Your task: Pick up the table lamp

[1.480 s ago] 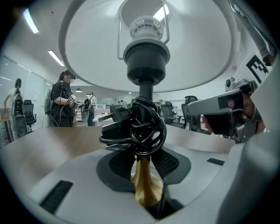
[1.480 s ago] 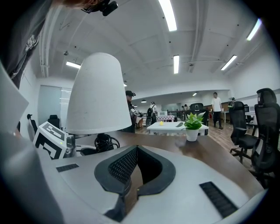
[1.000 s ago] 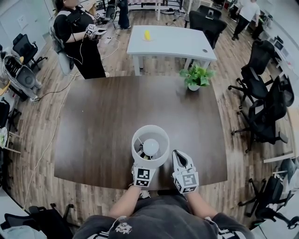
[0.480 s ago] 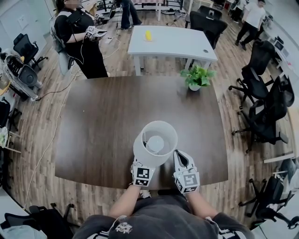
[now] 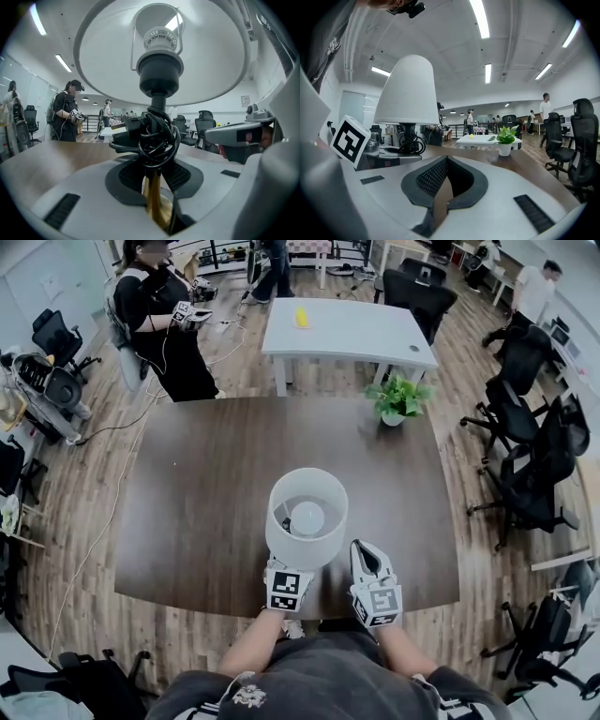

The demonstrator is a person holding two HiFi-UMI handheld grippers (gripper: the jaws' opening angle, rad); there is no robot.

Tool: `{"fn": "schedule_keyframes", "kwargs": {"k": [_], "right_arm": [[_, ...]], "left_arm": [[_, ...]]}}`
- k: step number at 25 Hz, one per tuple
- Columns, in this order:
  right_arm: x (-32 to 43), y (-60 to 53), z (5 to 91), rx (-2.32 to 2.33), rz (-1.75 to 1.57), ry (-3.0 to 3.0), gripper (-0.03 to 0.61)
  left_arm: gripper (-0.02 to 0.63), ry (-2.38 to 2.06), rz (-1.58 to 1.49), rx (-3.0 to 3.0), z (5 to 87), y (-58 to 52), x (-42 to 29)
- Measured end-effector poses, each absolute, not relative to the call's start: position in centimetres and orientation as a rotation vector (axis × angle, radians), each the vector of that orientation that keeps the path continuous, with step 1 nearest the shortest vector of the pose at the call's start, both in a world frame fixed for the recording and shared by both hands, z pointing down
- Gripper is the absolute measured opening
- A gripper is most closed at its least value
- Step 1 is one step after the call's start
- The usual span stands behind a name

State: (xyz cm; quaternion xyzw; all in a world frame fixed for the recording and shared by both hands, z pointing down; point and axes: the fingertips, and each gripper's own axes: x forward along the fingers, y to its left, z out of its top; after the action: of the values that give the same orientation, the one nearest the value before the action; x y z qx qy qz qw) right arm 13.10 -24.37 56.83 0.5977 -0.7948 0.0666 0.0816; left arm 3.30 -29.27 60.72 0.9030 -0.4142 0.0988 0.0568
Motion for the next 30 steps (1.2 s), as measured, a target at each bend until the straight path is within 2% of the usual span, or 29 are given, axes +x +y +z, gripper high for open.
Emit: {"fn": "schedule_keyframes", "kwargs": {"k": [30], "right_arm": [[8.6, -22.9, 42.0, 1.863, -0.088, -2.580, 0.025]], "left_arm": [[0.101, -1.280, 0.094, 2.757, 44.1, -28.3, -0.9]]}}
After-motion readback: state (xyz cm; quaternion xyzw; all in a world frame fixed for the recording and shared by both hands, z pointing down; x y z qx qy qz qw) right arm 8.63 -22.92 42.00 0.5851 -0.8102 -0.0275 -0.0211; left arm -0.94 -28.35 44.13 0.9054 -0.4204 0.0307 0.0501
